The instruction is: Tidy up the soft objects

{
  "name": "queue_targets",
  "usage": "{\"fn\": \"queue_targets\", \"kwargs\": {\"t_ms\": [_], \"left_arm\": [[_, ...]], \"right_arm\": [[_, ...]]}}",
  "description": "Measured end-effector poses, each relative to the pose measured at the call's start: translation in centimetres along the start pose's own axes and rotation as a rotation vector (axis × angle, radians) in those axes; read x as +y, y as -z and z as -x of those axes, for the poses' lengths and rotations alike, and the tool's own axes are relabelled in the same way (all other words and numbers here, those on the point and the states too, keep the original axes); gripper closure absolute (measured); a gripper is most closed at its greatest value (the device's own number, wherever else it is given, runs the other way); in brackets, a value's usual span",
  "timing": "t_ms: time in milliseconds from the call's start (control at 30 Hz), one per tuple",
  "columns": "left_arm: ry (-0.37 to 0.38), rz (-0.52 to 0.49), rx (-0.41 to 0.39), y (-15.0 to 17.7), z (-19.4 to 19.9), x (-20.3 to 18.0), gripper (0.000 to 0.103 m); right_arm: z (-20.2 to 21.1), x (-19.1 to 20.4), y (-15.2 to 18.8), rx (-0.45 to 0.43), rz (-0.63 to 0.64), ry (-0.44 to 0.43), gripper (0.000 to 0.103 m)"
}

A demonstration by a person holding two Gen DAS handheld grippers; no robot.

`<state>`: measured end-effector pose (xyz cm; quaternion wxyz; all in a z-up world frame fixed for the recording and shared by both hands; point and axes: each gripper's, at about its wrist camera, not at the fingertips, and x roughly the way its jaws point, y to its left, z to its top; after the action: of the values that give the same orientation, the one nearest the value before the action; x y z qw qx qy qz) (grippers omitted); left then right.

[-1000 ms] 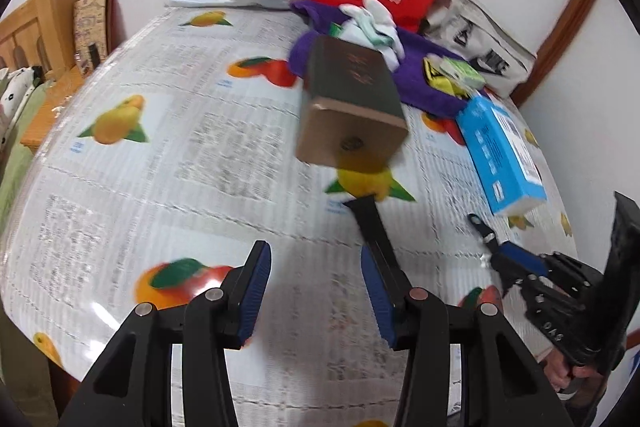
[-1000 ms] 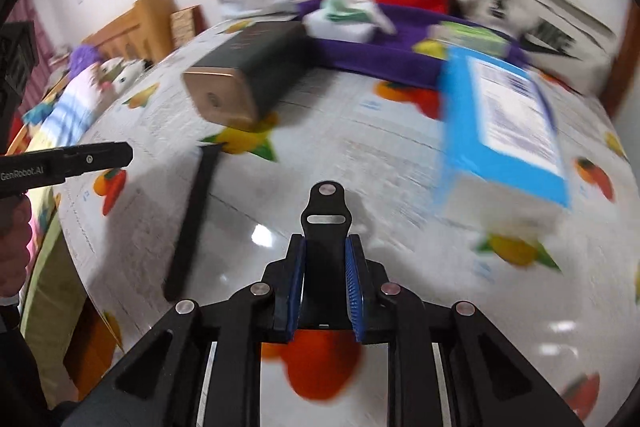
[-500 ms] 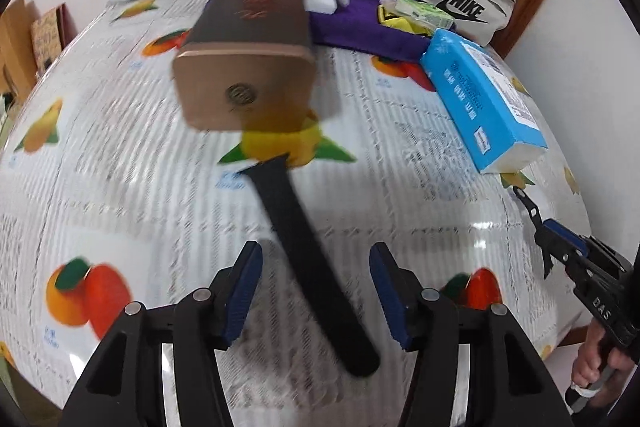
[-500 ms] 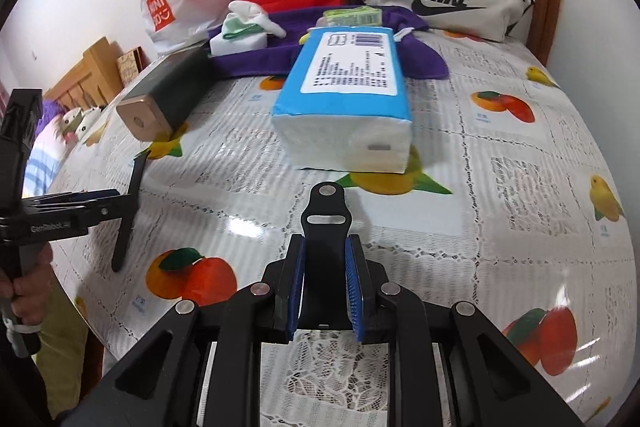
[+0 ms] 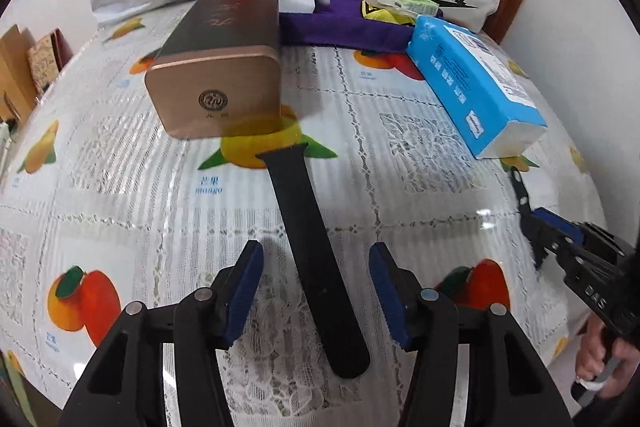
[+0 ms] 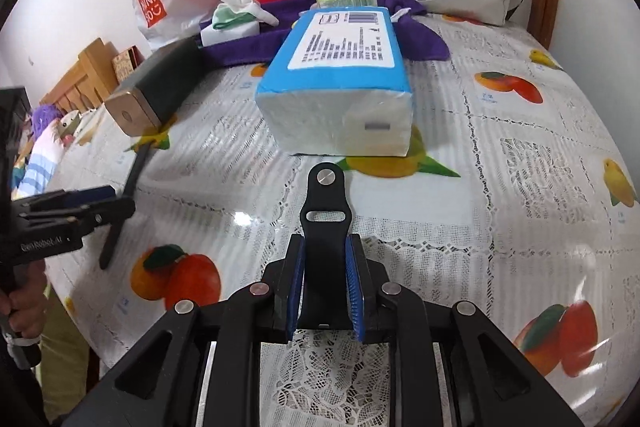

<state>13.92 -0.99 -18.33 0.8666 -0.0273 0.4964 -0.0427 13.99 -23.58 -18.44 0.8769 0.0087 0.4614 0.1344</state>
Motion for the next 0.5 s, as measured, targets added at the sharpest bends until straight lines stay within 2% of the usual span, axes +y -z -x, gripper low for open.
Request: {"fn": "queue_targets", "kwargs": {"t_ms": [67, 100, 200, 333, 500], "left_arm": [[-0.046, -0.046, -0.025, 0.0, -0.3, -0.7, 0.061], [-0.071, -0.071, -0.04, 0.1, -0.4, -1.0, 0.062], [-0.053, -0.065, -0.042, 0.2, 0.1, -0.2, 0.079], [0.0, -0.029, -0.02, 0.5, 0.8, 1.5, 0.082], [-0.03, -0.035, -0.042, 0.7, 0.7, 0.9, 0.081]], "right_arm": [[0.1, 0.1, 0.1, -0.003, -0.006, 0.0, 0.08], [0.1, 0.0, 0.1, 0.0, -0.016, -0.008, 0.079], [0.3, -0.3, 0.3, -0.003, -0.038, -0.014, 0.079], [0.5, -0.1, 0.7, -0.008, -0.033, -0.004, 0.077], [0.3, 0.4, 0.6, -0.017, -0.035, -0.013, 0.062]]}}
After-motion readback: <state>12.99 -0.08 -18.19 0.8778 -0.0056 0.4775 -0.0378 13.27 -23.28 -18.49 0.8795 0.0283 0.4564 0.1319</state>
